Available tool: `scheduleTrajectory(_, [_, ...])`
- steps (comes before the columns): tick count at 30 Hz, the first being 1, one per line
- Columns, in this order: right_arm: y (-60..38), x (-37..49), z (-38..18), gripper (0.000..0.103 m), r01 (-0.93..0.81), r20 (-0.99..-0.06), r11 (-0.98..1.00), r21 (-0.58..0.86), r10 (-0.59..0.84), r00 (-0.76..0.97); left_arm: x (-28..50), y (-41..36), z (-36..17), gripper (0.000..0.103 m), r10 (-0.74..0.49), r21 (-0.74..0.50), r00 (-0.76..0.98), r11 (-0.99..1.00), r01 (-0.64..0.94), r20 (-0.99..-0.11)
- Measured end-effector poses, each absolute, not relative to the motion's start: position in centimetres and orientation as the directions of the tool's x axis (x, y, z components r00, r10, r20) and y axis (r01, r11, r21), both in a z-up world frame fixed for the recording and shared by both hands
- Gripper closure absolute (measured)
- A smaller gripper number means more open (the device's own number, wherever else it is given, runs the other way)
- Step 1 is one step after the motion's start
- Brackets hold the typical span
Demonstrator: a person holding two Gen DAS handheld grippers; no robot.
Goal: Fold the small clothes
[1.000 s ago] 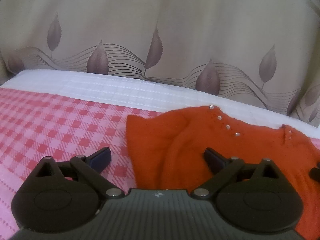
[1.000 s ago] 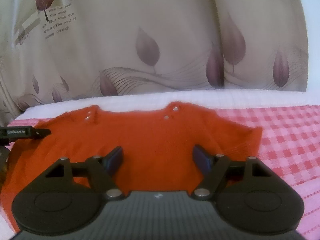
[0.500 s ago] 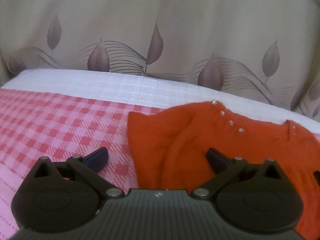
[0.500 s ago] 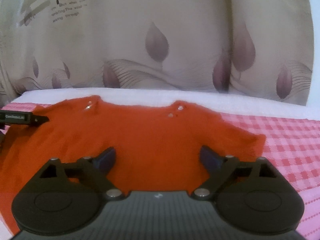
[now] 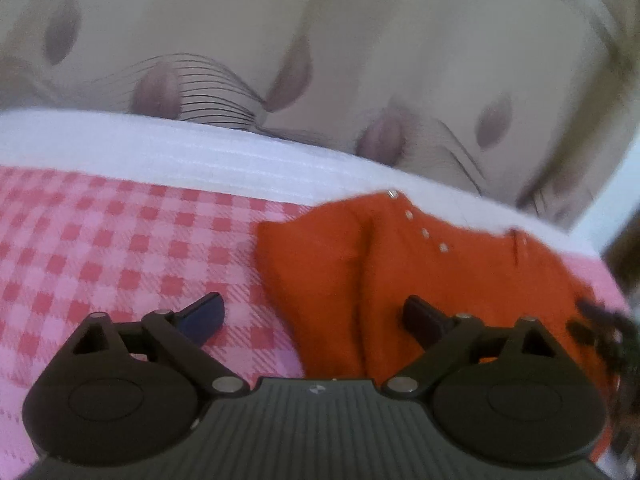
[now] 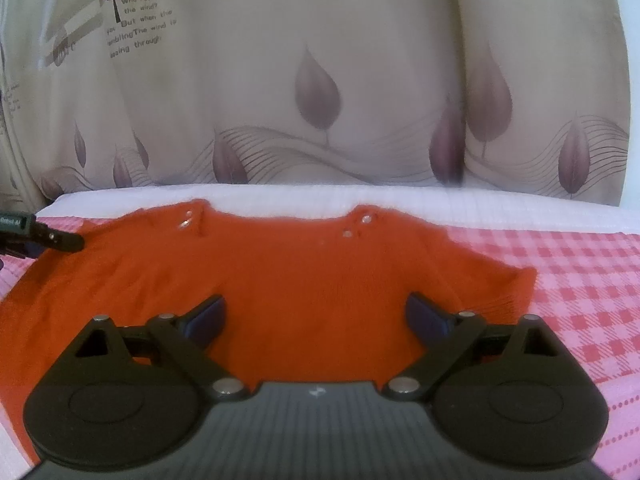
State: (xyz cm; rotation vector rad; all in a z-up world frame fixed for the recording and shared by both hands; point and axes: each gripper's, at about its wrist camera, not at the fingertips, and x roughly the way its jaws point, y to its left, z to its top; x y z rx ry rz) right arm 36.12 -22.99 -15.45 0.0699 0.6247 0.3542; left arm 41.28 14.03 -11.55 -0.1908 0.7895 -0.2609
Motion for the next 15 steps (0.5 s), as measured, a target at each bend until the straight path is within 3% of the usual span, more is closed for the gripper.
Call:
scheduleTrajectory(3, [-23.1,36.1,-15.4,0.005,-0.301,-0.556,0.938,0.171,0.344,0.757,41.5,13.4,-11.7,0.009,-0.371,-0.28,0.646,0.928,0.245,-0.667])
scheduleTrajectory(8, [-23.2,35.9,-15.3,0.005,-0.296,-0.547,0.939,0.175,0.343,0.763,41.1,11.6,-12.3,0.014,-0.372,-0.216,0.679,0.927,0.306,-0.633])
scheduleTrajectory(9, [-23.2,35.9,-15.3,0.004,-0.295,-0.546,0.939,0.176,0.343,0.765,41.1,11.5,-12.3,0.026,-0.375,-0.222,0.685,0.926,0.305,-0.625])
scheduleTrajectory(10, [-23.2,35.9,-15.2,0.004,-0.294,-0.544,0.939,0.178,0.343,0.766,41.2,11.7,-12.3,0.048,-0.388,-0.245,0.685,0.922,0.301,-0.617])
scheduleTrajectory(13, [-23.3,35.8,-15.2,0.003,-0.294,-0.541,0.939,0.179,0.343,0.768,41.9,13.3,-12.8,0.068,-0.462,-0.397,0.663,0.88,0.261,-0.588])
scheduleTrajectory(15, [-23.3,35.8,-15.1,0.003,-0.292,-0.539,0.939,0.18,0.343,0.769,42.2,14.0,-13.0,0.071,-0.488,-0.443,0.654,0.861,0.251,-0.578])
